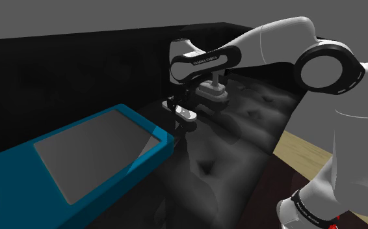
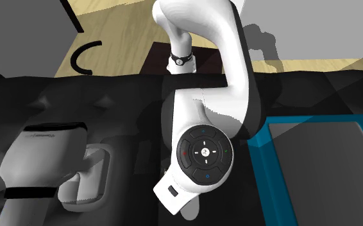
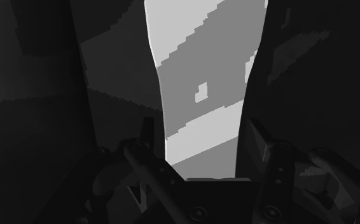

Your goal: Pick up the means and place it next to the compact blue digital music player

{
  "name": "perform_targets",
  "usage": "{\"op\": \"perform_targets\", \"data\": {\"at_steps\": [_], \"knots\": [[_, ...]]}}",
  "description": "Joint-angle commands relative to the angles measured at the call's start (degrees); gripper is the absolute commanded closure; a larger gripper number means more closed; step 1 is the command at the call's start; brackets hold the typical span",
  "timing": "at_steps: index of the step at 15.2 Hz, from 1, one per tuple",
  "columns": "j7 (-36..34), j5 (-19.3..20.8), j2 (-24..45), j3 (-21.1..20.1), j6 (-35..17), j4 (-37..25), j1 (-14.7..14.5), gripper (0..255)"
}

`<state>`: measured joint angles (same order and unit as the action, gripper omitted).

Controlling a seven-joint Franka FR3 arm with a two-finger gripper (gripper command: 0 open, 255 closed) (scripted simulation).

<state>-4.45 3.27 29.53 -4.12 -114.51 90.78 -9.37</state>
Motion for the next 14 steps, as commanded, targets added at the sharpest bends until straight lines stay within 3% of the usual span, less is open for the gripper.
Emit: {"op": "perform_targets", "data": {"at_steps": [1,9,14], "knots": [[0.0,-0.01,0.01,-0.01,0.0,0.01,-0.01,255],[0.0,-0.01,0.01,-0.01,0.0,0.01,-0.01,255],[0.13,-0.16,-1.49,-0.09,3.12,-1.61,0.01,255]]}}
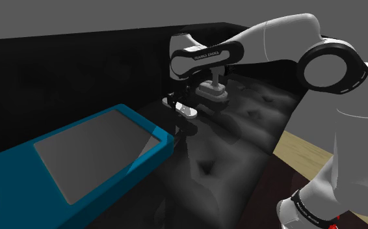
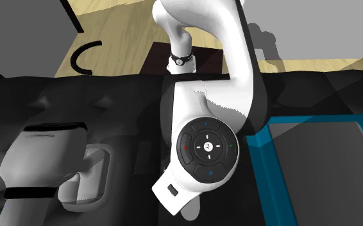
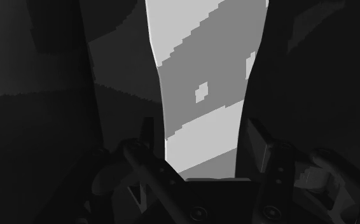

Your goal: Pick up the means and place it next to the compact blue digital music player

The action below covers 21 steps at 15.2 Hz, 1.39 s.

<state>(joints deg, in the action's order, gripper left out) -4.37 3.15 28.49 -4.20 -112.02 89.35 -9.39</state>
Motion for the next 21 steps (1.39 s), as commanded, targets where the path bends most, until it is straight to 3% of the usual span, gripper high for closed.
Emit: {"op": "perform_targets", "data": {"at_steps": [1,21], "knots": [[0.07,-0.06,-0.7,-0.02,1.28,-0.59,0.03,255],[0.5,-0.4,-3.56,-0.19,15.26,-11.73,-0.09,255]]}}
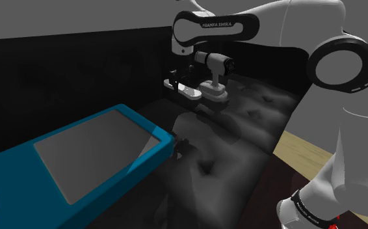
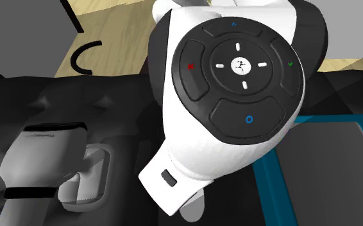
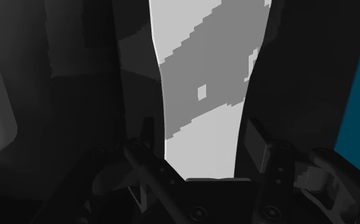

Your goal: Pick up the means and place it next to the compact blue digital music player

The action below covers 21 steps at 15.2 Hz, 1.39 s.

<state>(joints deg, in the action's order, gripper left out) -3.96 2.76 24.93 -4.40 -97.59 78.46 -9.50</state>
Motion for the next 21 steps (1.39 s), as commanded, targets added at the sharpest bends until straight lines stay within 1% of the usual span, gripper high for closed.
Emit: {"op": "perform_targets", "data": {"at_steps": [1,8,11,14,21], "knots": [[0.1,-0.01,0.0,0.01,1.61,-1.6,0.01,255],[0.2,-0.01,0.39,-0.01,6.71,-7.09,-0.12,255],[-2.47,-0.36,-5.37,-0.94,3.88,1.53,-1.66,255],[-5.24,-0.79,-10.27,-2.03,1.79,8.57,-3.22,255],[-12.11,-2.22,-19.48,-5.16,-1.35,20.89,-7.01,255]]}}
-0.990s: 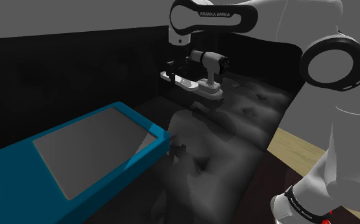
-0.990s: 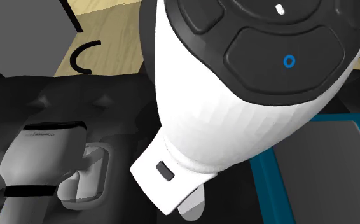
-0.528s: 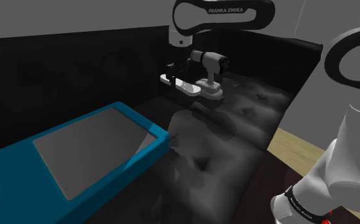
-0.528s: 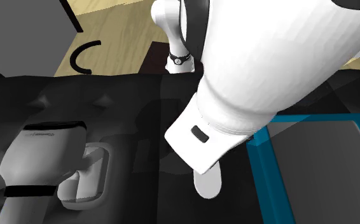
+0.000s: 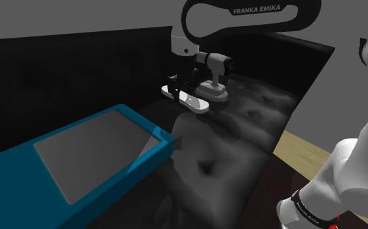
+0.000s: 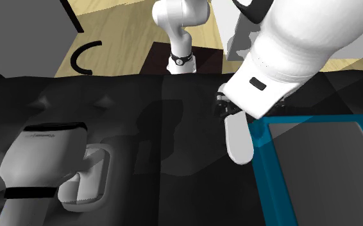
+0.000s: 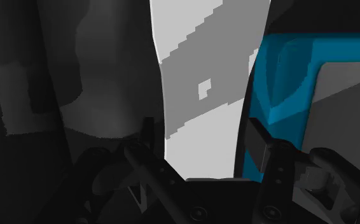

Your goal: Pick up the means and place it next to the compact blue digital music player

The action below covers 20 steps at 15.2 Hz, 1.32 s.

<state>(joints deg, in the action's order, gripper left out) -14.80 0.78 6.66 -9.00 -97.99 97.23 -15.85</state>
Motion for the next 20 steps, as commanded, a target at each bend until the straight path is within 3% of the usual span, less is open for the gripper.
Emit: {"op": "perform_targets", "data": {"at_steps": [1,8,16,20], "knots": [[-2.29,-0.5,-2.31,-1.07,-1.25,3.51,-1.23,255],[-9.83,-2.59,-8.69,-5.06,-2.75,11.14,-5.31,255],[-19.41,-5.26,-13.01,-10.52,-3.61,15.73,-10.29,255],[-19.39,-5.2,-12.57,-10.65,-6.66,18.37,-10.33,255]]}}
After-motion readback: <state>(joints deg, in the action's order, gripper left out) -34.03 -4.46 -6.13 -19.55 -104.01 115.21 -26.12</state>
